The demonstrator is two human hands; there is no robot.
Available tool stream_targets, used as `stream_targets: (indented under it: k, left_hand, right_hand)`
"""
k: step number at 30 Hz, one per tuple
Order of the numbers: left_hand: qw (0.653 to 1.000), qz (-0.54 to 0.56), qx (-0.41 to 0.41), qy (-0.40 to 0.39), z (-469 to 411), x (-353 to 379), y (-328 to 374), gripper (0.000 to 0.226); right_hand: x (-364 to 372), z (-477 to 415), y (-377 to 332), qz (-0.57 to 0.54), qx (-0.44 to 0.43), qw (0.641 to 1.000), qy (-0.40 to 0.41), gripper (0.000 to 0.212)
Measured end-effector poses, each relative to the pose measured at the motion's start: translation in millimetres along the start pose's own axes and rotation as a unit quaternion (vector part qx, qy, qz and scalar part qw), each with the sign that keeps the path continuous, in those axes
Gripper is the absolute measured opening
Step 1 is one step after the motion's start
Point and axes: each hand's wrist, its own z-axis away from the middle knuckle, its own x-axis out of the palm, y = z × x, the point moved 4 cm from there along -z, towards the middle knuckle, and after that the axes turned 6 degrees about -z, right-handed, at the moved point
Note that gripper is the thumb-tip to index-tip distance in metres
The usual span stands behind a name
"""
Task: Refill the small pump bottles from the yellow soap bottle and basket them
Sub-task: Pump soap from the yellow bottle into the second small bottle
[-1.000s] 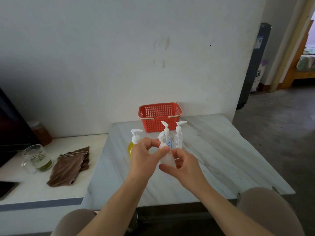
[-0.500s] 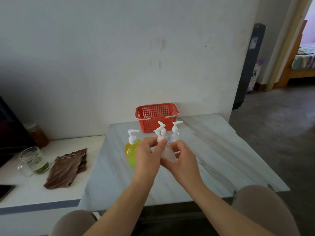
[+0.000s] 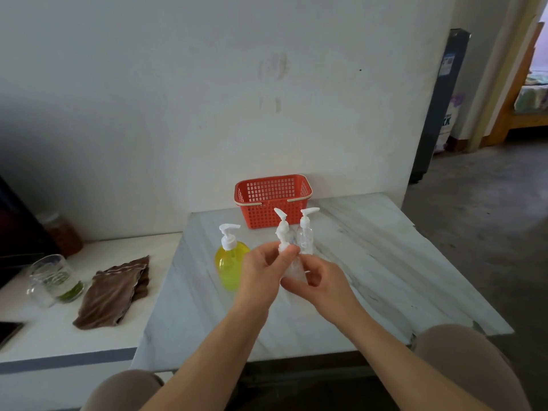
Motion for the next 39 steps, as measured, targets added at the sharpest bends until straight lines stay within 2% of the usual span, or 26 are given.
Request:
stream_targets:
  k: [4, 7, 9, 11, 13, 16, 18, 21, 26, 29, 35, 37, 39]
  left_hand:
    - [0.999, 0.005, -0.011, -0.035, -11, 9, -6, 0.016]
    - [0.997, -0.022, 0.0, -0.076, -21, 17, -7, 0.016]
    - [0.999, -0.011, -0.014, -0.051, -29, 16, -11, 0.016]
    - [0.999, 0.019, -0.048, 0.009, -41, 10, -16, 0.016]
    - [0.996, -0.002, -0.073, 0.052, -56, 5, -24, 0.021]
    - [0.992, -0.059, -0.088, 0.063, -78, 8, -39, 0.037]
    - [0.99, -0.098, -0.085, 0.061, -90, 13, -47, 0.041]
    - [0.985, -0.135, -0.081, 0.07, -108, 19, -56, 0.035]
    - [0.982, -0.155, -0.068, 0.08, -130, 28, -65, 0.018]
    - [0.982, -0.158, -0.062, 0.077, -137, 31, -67, 0.019]
    - [0.982, -0.155, -0.065, 0.088, -133, 30, -60, 0.018]
    - [0.983, -0.145, -0.062, 0.09, -127, 27, -53, 0.019]
    - [0.985, -0.139, -0.05, 0.089, -120, 23, -45, 0.02]
  right_hand:
    - [-9, -9, 11, 0.018, 0.012, 1.0, 0.01, 0.043]
    - [-22, -18, 21, 0.018, 0.013, 0.998, 0.053, 0.038]
    - [-35, -26, 29, 0.015, 0.009, 0.996, 0.09, 0.032]
    - [-46, -39, 43, 0.026, 0.004, 0.993, 0.115, 0.023]
    - [-52, -50, 58, 0.03, 0.017, 0.992, 0.123, 0.024]
    - [-60, -65, 79, 0.019, 0.046, 0.987, 0.151, 0.034]
    - [-64, -73, 87, 0.016, 0.046, 0.986, 0.16, 0.032]
    - [-68, -87, 91, 0.027, 0.036, 0.985, 0.167, 0.016]
    - [-78, -106, 104, 0.056, 0.021, 0.981, 0.182, 0.014]
    - [-84, -110, 112, 0.056, 0.028, 0.981, 0.184, 0.028]
    - [-93, -104, 113, -0.016, 0.084, 0.978, 0.193, 0.056]
    - [-90, -96, 112, -0.067, 0.113, 0.965, 0.229, 0.073]
    - [-85, -83, 104, -0.051, 0.118, 0.946, 0.298, 0.067]
